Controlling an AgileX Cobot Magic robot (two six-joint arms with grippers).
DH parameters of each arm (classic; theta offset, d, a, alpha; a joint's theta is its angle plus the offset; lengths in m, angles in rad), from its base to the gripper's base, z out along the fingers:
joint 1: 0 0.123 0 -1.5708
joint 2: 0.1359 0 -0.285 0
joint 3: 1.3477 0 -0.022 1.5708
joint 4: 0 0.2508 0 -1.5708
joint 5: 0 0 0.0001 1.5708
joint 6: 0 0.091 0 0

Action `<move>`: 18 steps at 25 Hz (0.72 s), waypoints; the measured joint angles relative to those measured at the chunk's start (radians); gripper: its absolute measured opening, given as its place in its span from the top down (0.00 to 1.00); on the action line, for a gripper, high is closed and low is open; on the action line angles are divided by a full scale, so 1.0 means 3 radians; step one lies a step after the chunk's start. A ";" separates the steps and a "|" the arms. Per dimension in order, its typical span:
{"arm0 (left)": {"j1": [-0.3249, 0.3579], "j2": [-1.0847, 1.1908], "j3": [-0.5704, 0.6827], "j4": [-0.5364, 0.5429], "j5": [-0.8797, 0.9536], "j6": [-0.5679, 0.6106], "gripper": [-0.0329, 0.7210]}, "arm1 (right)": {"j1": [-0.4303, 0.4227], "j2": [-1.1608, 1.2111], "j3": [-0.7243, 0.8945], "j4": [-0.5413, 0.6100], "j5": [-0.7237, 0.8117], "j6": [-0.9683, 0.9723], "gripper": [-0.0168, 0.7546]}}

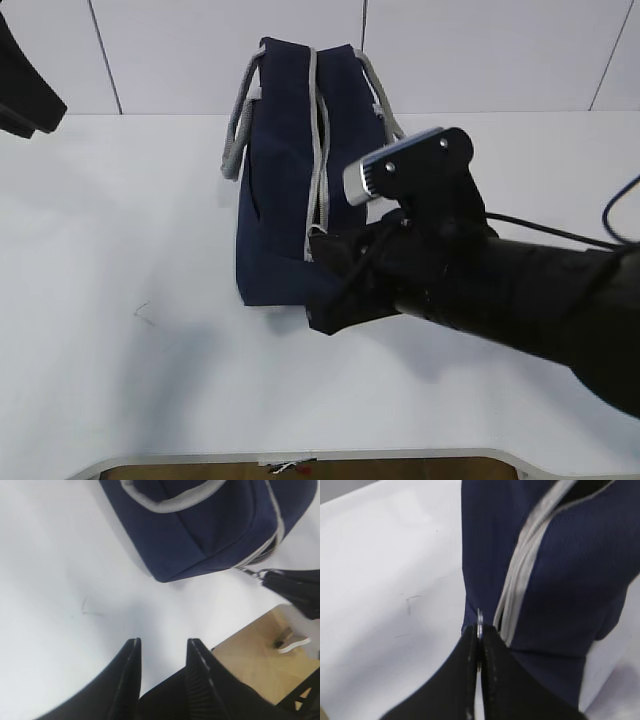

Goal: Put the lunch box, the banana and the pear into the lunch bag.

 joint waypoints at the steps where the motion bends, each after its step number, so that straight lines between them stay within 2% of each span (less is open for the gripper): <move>1: -0.0009 0.0007 0.0000 0.0050 0.0000 0.0000 0.64 | 0.0000 -0.0044 -0.0097 -0.0005 0.0223 0.0000 0.96; 5: -0.0125 0.0033 0.0000 0.0343 0.0000 0.0000 0.64 | 0.0000 -0.0130 -0.0526 -0.0016 0.1085 0.0000 0.96; 8: -0.0314 0.0076 0.0000 0.0503 0.0003 0.0000 0.64 | 0.0000 -0.0137 -0.0841 -0.0021 0.1672 0.0000 0.96; 13: -0.0569 0.0212 0.0000 0.0625 -0.0036 0.0000 0.64 | 0.0000 -0.0137 -0.1313 -0.0015 0.2282 0.0000 0.96; 18: -0.0649 0.0381 0.0000 0.0658 -0.0183 0.0000 0.64 | 0.0000 -0.0137 -0.1663 -0.0015 0.2647 0.0000 0.96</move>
